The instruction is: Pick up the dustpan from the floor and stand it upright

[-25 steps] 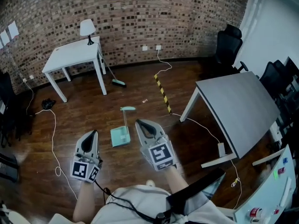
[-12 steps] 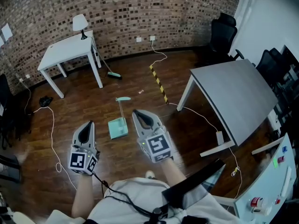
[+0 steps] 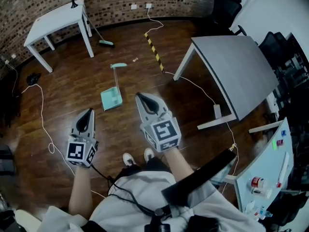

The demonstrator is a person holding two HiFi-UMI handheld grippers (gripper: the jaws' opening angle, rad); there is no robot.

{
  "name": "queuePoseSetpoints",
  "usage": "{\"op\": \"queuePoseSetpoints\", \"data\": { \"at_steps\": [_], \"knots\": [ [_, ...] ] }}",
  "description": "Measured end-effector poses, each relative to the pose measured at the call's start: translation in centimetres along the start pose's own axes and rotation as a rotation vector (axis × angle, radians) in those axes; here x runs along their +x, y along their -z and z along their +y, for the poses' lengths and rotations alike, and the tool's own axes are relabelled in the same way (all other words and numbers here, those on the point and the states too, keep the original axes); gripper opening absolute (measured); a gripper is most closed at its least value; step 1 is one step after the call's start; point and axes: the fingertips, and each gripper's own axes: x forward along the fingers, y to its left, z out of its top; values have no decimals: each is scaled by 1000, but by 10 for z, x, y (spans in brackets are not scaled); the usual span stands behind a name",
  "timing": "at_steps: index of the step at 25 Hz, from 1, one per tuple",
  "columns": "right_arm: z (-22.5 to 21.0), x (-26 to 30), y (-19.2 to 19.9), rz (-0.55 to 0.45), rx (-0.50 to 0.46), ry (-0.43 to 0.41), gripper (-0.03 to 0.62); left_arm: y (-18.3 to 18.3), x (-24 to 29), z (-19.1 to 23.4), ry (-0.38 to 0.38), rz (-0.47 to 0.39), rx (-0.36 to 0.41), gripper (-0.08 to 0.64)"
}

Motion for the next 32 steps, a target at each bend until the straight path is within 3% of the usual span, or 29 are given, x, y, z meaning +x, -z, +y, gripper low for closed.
{"op": "queuePoseSetpoints", "data": {
  "at_steps": [3,10,16,22,27,32],
  "knots": [
    [17,-29,16,34,15,-27,-15,10,-25,-19,-4,29,-22,2],
    [20,-109,22,29,17,-21,-15,5,-74,-93,15,24,14,2],
    [19,-218,22,-21,-14,-50,-15,7,-131,-187,-54,-2,-7,2],
    [34,-317,22,-60,47,-110,-15,1,-192,-271,-83,6,-21,2],
    [53,-369,23,-58,54,-132,-15,-13,-228,-305,-113,4,-20,2],
    [72,-399,13,-94,81,-161,-16,-21,-254,-329,-95,9,9,2]
  ]
}}
